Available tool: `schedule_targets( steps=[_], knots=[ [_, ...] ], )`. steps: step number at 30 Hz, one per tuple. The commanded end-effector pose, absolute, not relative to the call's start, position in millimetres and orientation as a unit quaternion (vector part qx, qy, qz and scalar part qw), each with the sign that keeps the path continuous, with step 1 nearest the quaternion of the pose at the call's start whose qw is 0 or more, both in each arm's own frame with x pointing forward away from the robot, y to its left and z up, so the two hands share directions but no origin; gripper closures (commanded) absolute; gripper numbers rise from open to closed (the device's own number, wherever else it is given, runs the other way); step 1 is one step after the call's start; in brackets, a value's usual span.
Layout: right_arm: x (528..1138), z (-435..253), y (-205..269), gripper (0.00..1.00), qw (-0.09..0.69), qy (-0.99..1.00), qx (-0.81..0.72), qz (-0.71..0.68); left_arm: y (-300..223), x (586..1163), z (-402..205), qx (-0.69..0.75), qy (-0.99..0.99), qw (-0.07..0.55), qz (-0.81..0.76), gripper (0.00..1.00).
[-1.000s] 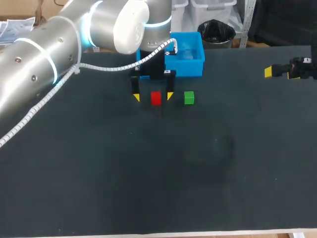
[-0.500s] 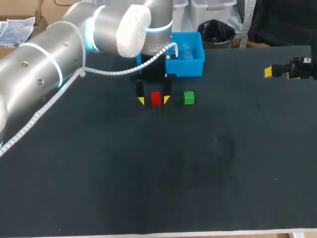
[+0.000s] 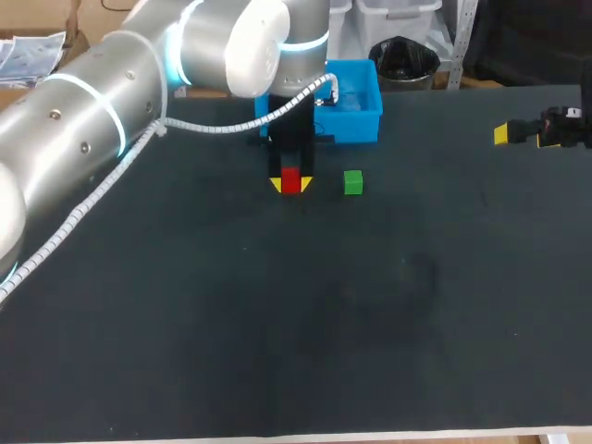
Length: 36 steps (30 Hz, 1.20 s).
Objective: Use the left arm to pick the red cube and place it into the blue plastic box first, then use the right arm to grasp the green cube and put it into the same blue plastic box after the first action is fully finished.
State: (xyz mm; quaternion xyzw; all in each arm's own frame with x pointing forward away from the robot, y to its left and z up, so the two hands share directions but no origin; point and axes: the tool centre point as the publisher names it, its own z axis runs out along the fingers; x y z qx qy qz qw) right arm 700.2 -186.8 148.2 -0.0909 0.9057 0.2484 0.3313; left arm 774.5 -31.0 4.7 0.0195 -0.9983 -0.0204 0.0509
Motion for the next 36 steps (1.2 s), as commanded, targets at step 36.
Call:
schedule_targets(
  steps=[36],
  knots=[
    [699.9, 148.9, -186.5, 0.00, 0.331, 0.906, -0.090, 0.247, -15.4, 843.0, 151.5, 0.012, -0.985, -0.035, 0.166, 1.00]
  ],
)
